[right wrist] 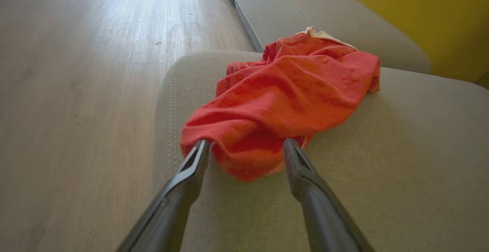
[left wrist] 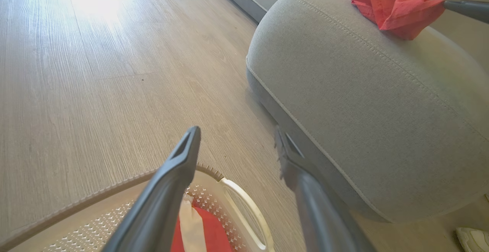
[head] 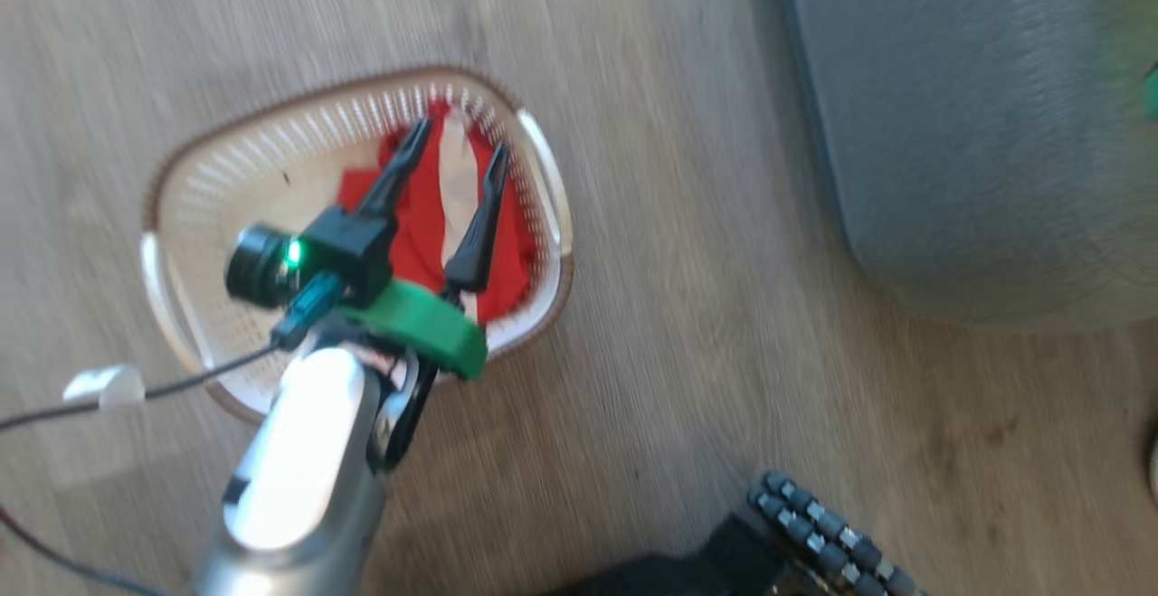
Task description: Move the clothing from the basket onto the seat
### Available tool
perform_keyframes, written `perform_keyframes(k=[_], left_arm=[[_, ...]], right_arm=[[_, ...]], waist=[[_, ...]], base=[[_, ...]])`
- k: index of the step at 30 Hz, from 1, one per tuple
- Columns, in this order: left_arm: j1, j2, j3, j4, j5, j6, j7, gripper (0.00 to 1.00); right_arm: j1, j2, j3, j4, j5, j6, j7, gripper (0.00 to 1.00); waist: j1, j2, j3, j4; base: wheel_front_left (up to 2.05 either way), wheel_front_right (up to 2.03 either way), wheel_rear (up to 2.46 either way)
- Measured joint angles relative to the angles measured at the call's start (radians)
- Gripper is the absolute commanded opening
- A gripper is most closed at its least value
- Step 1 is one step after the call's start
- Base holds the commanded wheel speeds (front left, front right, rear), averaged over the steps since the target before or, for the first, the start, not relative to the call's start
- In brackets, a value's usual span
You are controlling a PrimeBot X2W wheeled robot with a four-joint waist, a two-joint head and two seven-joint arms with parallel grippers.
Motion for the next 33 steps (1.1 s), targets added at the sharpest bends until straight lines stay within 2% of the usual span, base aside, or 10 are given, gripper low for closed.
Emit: perform_keyframes(k=[4,8,9,10,11,15,19,24,33], left_arm=[[0.084,-0.007,0.034,0.01,-0.035,0.0,0.0,1.0],[0.166,-0.011,0.068,0.012,-0.077,0.007,0.0,1.0],[0.166,-0.011,0.068,0.012,-0.077,0.007,0.0,1.0],[0.207,-0.012,0.084,0.008,-0.108,0.027,0.0,1.0],[0.207,-0.012,0.084,0.008,-0.108,0.027,0.0,1.0],[0.281,-0.012,0.129,0.008,-0.12,0.037,0.0,1.0],[0.323,-0.015,0.187,0.014,-0.118,0.042,0.0,1.0],[0.362,-0.015,0.257,0.038,-0.086,0.037,0.0,1.0],[0.401,-0.016,0.318,0.053,-0.073,0.016,0.0,1.0]], right_arm=[[0.167,0.022,0.012,-0.152,-0.006,0.0,-0.001,1.0],[0.359,0.103,-0.057,-0.272,-0.046,0.0,-0.007,1.0],[0.359,0.103,-0.057,-0.272,-0.046,0.0,-0.007,1.0],[0.467,0.16,-0.082,-0.318,-0.082,0.0,-0.007,1.0],[0.467,0.16,-0.082,-0.318,-0.082,0.0,-0.007,1.0],[0.619,0.257,-0.131,-0.38,-0.17,0.0,-0.007,1.0],[0.685,0.297,-0.171,-0.445,-0.314,0.0,-0.007,1.0],[0.746,0.377,-0.19,-0.452,-0.387,0.0,-0.007,1.0],[0.803,0.41,-0.168,-0.416,-0.394,0.0,-0.007,1.0]], waist=[[0.0,0.0,-0.108,0.008],[-0.0001,0.0,-0.217,0.038],[-0.0001,0.0,-0.217,0.038],[-0.0001,0.0,-0.271,0.061],[-0.0001,0.0,-0.271,0.061],[-0.0001,0.0,-0.363,0.12],[-0.0001,0.0,-0.443,0.184],[-0.0001,0.0,-0.536,0.25],[-0.0001,0.0,-0.637,0.328]], base=[[0.0,0.0,0.0],[0.0,0.0,0.0],[0.0,0.0,0.0],[0.0,0.0,0.0],[0.0,0.0,0.0],[0.0,0.0,0.0],[0.0,0.0,0.0],[0.0,0.0,0.0],[0.0,0.0,0.0]])
